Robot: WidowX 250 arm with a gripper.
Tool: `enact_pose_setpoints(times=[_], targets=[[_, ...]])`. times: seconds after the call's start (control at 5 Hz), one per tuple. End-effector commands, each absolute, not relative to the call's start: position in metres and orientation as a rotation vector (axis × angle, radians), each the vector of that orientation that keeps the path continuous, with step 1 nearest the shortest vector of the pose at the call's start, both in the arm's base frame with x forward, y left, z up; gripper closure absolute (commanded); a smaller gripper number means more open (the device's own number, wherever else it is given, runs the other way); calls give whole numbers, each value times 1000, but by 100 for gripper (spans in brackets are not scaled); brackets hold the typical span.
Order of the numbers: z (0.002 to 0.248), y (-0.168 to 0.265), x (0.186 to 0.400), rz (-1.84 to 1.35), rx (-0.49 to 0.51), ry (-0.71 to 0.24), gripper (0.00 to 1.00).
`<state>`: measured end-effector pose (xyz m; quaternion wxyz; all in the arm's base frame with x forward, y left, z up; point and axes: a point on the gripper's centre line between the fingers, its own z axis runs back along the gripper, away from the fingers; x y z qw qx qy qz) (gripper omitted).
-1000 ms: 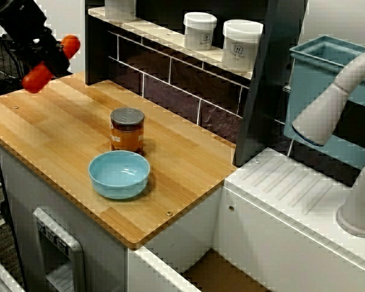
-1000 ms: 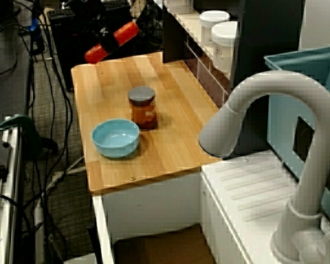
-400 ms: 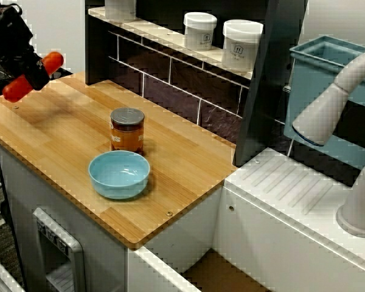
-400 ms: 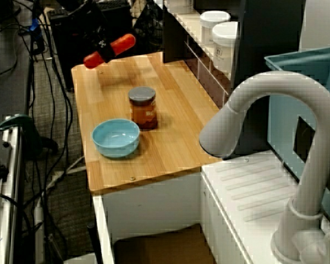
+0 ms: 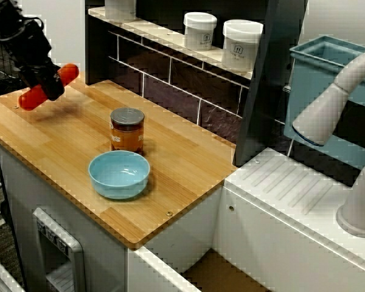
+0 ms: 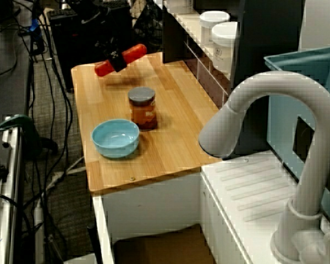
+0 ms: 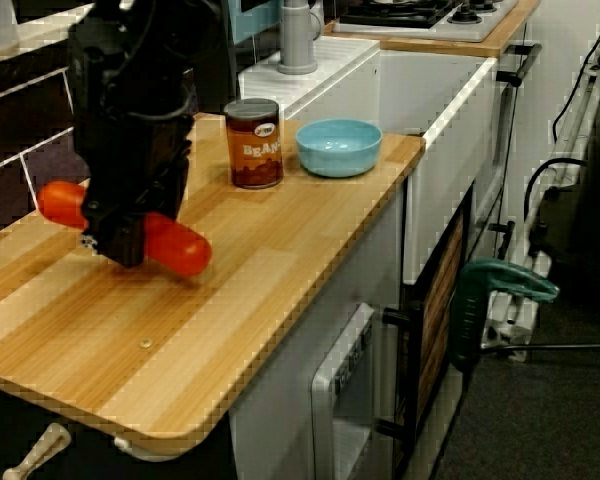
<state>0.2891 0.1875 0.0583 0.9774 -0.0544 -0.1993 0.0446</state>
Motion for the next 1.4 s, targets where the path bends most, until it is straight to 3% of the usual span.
enact_pose_setpoints(times=[0.0,0.8,1.0,1.2], targets=[[71,186,308,77,-96,-405,0],[116,162,281,-40,-216,-423,0],[116,141,284,-295,-218,-391,0],[103,129,294,-526,-277,-243,0]])
